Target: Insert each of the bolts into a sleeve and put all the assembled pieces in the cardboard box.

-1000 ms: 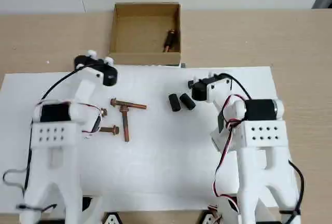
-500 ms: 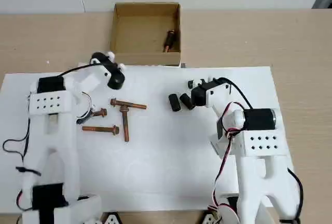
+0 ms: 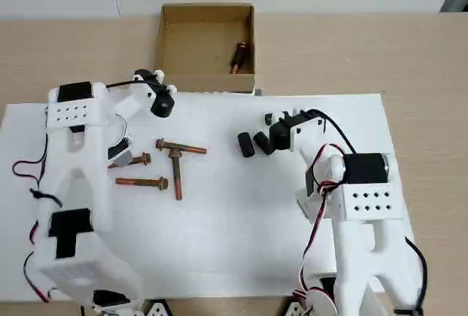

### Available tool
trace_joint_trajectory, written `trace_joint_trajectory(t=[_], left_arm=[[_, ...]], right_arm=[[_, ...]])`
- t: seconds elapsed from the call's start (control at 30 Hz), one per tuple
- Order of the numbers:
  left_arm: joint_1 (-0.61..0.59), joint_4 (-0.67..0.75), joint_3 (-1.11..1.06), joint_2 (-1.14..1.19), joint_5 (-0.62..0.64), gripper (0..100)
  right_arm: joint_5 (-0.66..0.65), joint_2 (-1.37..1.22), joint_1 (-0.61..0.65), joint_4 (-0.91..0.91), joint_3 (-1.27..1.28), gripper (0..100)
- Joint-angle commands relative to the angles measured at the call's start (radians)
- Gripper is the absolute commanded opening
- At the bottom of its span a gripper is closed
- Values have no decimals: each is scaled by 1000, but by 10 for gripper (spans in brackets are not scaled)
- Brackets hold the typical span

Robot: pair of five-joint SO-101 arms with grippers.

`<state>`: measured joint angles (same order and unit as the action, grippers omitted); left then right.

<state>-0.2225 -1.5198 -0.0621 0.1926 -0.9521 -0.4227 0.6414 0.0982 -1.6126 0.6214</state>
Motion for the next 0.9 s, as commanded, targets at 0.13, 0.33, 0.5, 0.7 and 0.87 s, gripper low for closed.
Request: trace_joint_trajectory(t=[0.13, 0.33, 0.5, 0.7, 0.87], left_arm=[[12, -75, 53, -2, -49, 107], [29, -43, 47, 8, -49, 107], [40, 0, 47, 9, -49, 108], [52, 0, 53, 97, -49, 108], [49, 26, 53, 147, -49, 104]], right_arm=[[9, 19, -10, 12, -5, 3], [9, 18, -10, 12, -5, 3], [9, 16, -8, 12, -5, 3], [9, 16, -8, 12, -5, 3], [9, 16, -8, 12, -5, 3]])
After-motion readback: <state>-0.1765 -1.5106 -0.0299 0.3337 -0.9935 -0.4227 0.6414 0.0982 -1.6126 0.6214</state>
